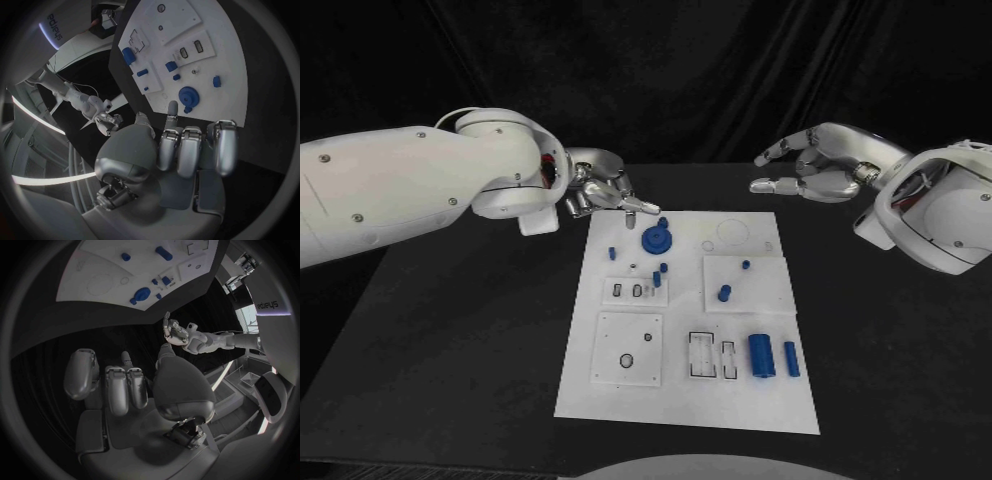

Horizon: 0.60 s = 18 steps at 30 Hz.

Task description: Assemble the parts on the task board

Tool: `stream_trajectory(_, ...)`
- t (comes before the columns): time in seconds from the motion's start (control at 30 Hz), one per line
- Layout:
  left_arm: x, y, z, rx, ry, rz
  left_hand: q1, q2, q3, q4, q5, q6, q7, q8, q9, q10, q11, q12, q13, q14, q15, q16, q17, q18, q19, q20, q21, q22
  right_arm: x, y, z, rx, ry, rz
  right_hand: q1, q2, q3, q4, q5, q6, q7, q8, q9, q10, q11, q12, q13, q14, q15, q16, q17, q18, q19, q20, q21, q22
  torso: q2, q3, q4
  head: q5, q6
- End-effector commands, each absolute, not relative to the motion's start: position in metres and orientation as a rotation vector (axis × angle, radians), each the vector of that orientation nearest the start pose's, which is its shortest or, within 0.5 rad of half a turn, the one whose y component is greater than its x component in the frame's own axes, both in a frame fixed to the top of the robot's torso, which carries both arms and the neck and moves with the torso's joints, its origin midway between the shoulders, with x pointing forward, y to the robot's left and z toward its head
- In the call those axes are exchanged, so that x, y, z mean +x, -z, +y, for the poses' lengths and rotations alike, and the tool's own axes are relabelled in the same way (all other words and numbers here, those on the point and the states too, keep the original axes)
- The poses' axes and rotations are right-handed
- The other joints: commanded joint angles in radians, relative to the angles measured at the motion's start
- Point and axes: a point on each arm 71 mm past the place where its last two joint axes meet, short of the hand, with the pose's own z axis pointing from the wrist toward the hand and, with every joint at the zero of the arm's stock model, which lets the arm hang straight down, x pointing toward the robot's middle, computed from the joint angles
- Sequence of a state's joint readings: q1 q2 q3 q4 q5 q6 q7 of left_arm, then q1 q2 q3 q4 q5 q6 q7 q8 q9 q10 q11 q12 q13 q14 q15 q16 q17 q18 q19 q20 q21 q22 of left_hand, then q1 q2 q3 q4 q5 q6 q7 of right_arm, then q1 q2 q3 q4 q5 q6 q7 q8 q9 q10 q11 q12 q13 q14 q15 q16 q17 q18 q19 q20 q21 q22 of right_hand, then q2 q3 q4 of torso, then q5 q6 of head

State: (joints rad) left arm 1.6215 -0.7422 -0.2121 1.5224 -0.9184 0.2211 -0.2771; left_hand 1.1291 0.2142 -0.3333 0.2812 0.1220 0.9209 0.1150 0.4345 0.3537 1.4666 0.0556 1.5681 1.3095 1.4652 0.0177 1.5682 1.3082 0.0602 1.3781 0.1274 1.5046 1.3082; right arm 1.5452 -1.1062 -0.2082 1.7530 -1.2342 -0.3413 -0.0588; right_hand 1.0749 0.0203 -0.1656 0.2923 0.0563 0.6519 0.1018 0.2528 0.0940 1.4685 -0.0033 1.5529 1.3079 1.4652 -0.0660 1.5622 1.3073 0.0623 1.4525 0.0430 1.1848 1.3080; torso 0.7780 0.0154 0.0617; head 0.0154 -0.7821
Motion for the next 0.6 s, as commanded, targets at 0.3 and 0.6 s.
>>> stream_trajectory(0.3,0.512,0.092,0.123,0.283,0.402,2.332,0.000,0.004,0.073,-0.019,0.031,0.013,-0.048,0.123,0.211,0.104,-0.045,0.003,0.261,0.106,-0.043,0.003,0.263,-0.019,0.033,-0.037,0.008,0.129,0.459,0.101,-0.270,-0.030,-0.612,1.733,0.006,0.056,-0.026,-0.002,0.051,0.020,0.002,-0.009,-0.008,0.073,0.009,-0.015,0.227,0.099,0.006,-0.007,0.236,0.016,-0.002,0.006,-0.013,0.160,-0.006,0.0076,-0.0022,0.003,-0.012)
stream_trajectory(0.6,0.509,0.101,0.100,0.353,0.375,2.375,-0.002,0.008,0.094,-0.029,0.033,0.022,-0.054,0.107,0.229,0.104,-0.053,0.003,0.261,0.106,-0.053,0.003,0.263,-0.022,0.048,-0.047,0.011,0.139,0.460,0.112,-0.268,-0.033,-0.610,1.777,0.020,0.072,-0.039,-0.003,0.084,0.028,0.001,-0.013,-0.012,0.073,0.008,-0.016,0.226,0.099,0.006,-0.007,0.236,0.016,-0.002,0.006,-0.015,0.159,-0.006,0.0081,-0.0042,0.006,-0.021)
